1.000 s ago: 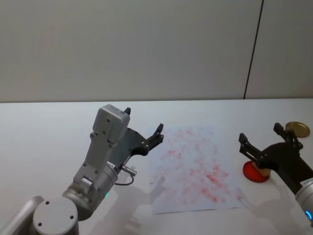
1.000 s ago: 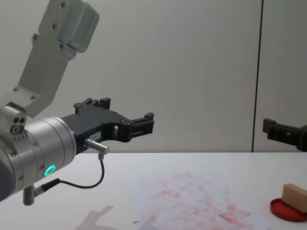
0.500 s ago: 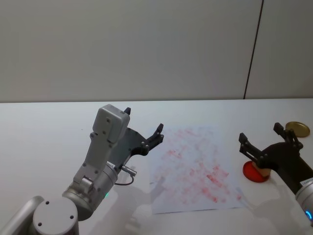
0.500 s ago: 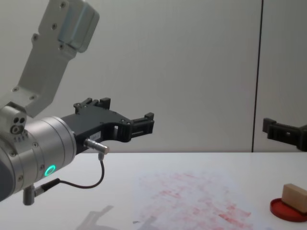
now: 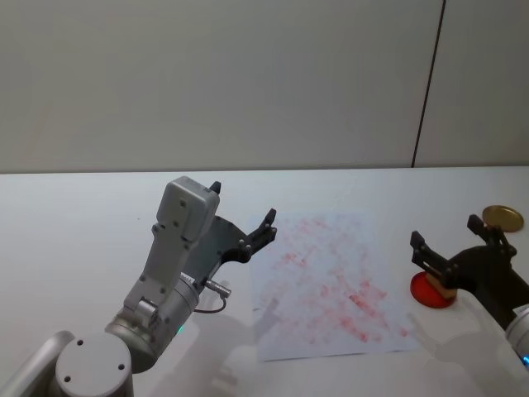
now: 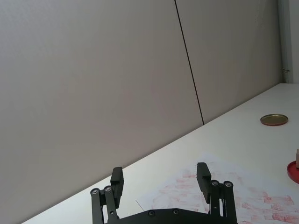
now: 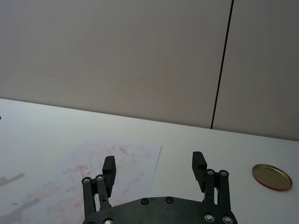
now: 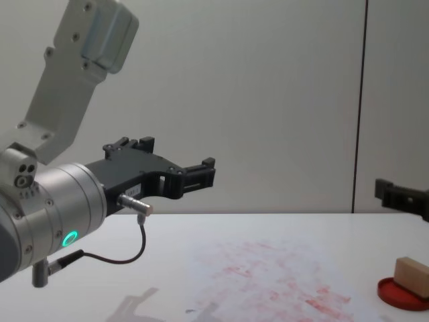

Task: Use the one hand to pick up the stamp and affix it onto the A4 paper.

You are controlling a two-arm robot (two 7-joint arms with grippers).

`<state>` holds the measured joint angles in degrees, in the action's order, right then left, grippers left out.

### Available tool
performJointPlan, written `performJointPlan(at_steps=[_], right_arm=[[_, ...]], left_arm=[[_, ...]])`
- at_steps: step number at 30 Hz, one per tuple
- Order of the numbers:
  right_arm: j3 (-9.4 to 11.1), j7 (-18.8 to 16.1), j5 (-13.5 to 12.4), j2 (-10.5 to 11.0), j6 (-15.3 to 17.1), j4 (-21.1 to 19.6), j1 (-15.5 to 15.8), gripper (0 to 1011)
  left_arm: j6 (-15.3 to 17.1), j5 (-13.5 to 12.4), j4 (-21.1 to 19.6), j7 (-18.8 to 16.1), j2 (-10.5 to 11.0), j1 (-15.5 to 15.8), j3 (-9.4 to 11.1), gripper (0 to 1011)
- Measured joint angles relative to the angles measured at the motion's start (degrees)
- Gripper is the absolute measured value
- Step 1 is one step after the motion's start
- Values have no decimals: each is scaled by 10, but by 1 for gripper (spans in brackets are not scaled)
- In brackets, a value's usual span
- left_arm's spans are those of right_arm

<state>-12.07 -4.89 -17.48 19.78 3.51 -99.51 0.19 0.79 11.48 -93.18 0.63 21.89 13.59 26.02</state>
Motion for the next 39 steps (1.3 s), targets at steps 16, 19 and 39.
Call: performJointPlan(at_steps=[16,19,39], right_arm=[[17,-41,-20,14,23,51,-18,1003],[18,-51,-22,15,27,61,-22,1003],[17,-92,-14,10,35,134,-49,1003]], left_arm=[[0,0,0,0,0,0,0,993],[0,0,0,0,0,0,0,993],[0,0,0,0,0,0,0,993]])
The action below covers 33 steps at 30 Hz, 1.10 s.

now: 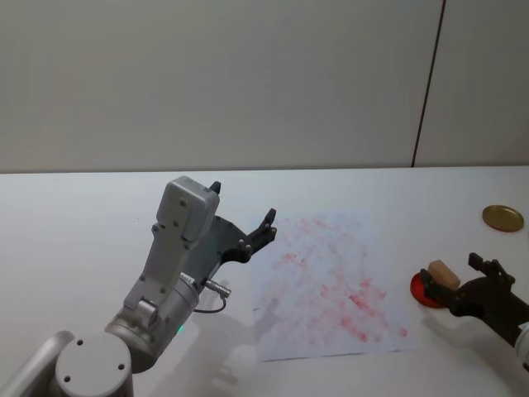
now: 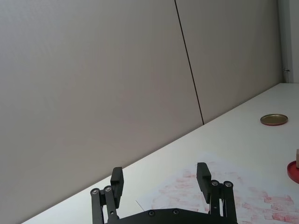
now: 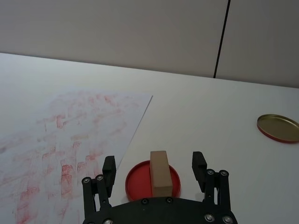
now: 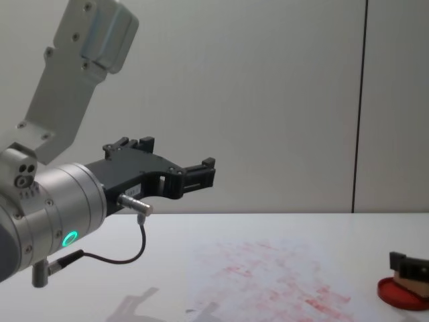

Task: Use the one hand to pick up the stamp and affix it onto the A4 paper.

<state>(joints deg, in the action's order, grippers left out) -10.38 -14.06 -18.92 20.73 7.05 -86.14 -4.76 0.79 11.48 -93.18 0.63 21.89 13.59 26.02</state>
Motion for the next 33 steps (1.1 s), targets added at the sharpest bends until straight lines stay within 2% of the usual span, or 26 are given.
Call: performJointPlan(at_steps=[8,14,15,18,24,26,27,30,33], right_arm=[[-4,-7,5,-6,1,24,-11,1003],[-5,-11,7,-9,4,37,-17,907],[-6,-13,8,-11,4,43,-21,826],[-7,-14,9,-12,4,48,-23,760],[-9,-14,11,-14,2,57,-26,539],[-9,-14,12,-15,0,59,-27,507],[-9,-14,12,-15,0,59,-27,436],[-9,-13,14,-16,-6,62,-27,373],[-10,-11,15,-16,-10,64,-27,256]], left_arm=[[0,0,0,0,0,0,0,993],[0,0,0,0,0,0,0,993],[0,0,0,0,0,0,0,993],[0,0,0,0,0,0,0,993],[0,0,0,0,0,0,0,993],[0,0,0,0,0,0,0,993],[0,0,0,0,0,0,0,993],[0,0,0,0,0,0,0,993],[0,0,0,0,0,0,0,993]])
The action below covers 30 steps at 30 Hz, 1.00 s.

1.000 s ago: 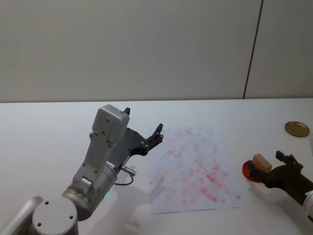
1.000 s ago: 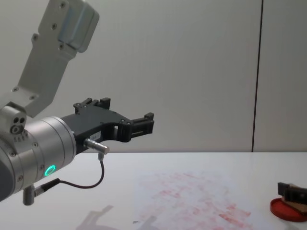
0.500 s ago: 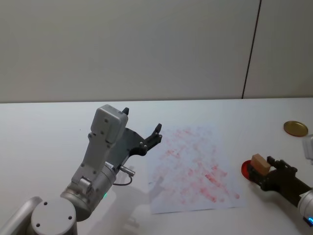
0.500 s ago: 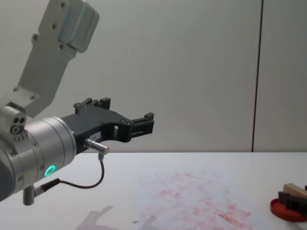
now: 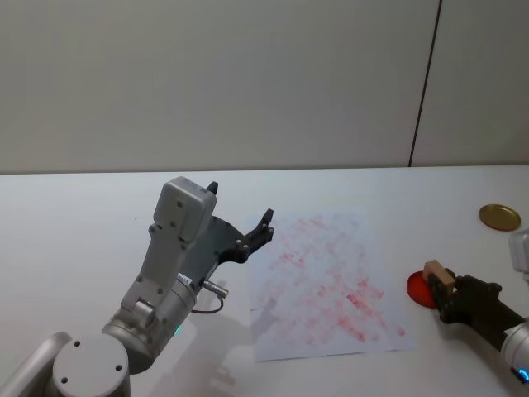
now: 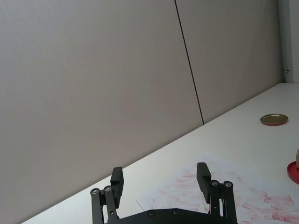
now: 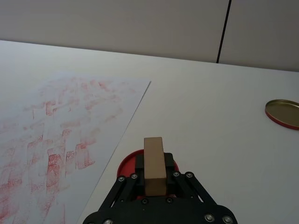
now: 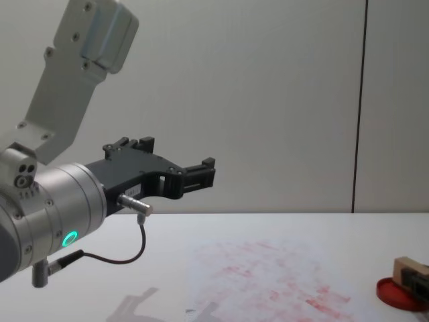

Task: Use the one hand to pick up the stamp and affix it onto the A4 paper.

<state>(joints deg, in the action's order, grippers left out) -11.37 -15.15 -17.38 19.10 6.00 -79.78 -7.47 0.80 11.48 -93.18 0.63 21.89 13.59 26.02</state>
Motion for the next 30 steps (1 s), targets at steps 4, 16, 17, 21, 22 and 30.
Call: performJointPlan(at_steps=[4,16,17,21,22,30], right_arm=[[-1,3,5,-1,-11,1,1,220],[-8,-4,18,-4,-39,-14,4,220],[-9,-8,20,-6,-41,-18,5,221],[-14,-20,22,-8,-43,-27,6,221],[-17,-25,23,-10,-43,-31,6,221],[-29,-44,27,-17,-33,-47,9,221]], left_arm=[[0,0,0,0,0,0,0,993],[0,0,0,0,0,0,0,993],[0,0,0,0,0,0,0,993],[0,0,0,0,0,0,0,993],[0,0,0,0,0,0,0,993],[0,0,0,0,0,0,0,993]])
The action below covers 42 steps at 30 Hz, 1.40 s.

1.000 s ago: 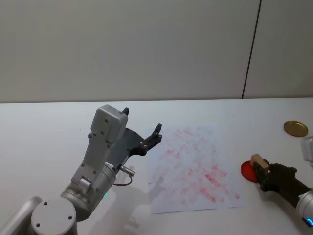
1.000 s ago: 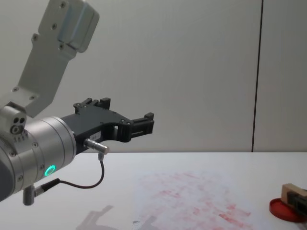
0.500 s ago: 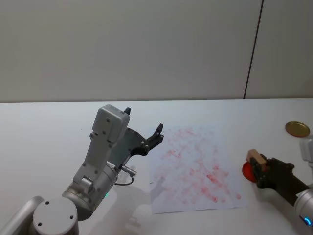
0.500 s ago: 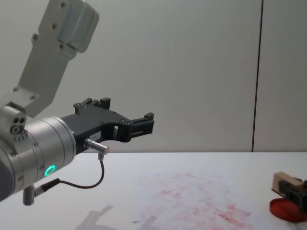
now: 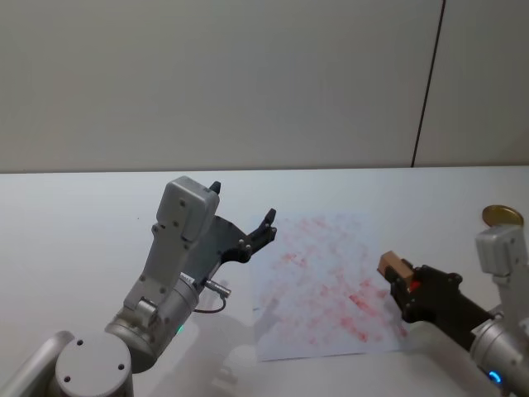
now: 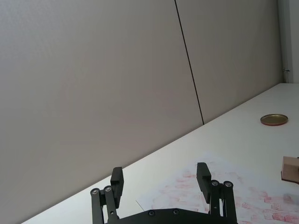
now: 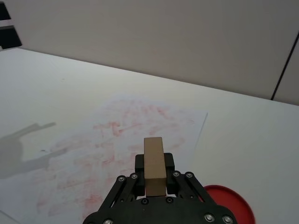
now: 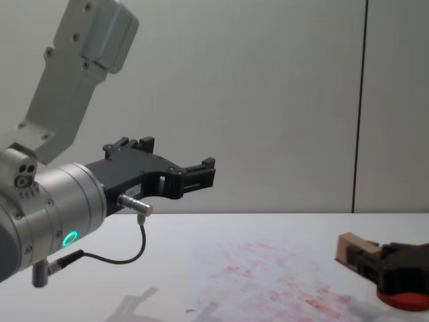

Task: Use the one hand to pick up the stamp and affix it onto the A4 paper.

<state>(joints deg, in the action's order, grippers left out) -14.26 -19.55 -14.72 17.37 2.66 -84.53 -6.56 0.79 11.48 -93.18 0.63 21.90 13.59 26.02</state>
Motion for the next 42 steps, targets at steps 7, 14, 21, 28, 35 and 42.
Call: performJointPlan(at_steps=[7,14,21,28,35,42], right_arm=[[-11,-10,3,-5,8,-9,7,221],[-19,-16,6,-8,11,-15,15,221],[-25,-21,10,-9,11,-17,21,221],[-28,-23,14,-8,10,-15,25,221],[-31,-25,20,-7,9,-10,28,221],[-32,-29,27,-5,10,-5,29,221]], left_arm=[[0,0,0,0,0,0,0,993],[0,0,0,0,0,0,0,993],[0,0,0,0,0,0,0,993],[0,0,0,0,0,0,0,993],[0,0,0,0,0,0,0,993],[0,0,0,0,0,0,0,993]])
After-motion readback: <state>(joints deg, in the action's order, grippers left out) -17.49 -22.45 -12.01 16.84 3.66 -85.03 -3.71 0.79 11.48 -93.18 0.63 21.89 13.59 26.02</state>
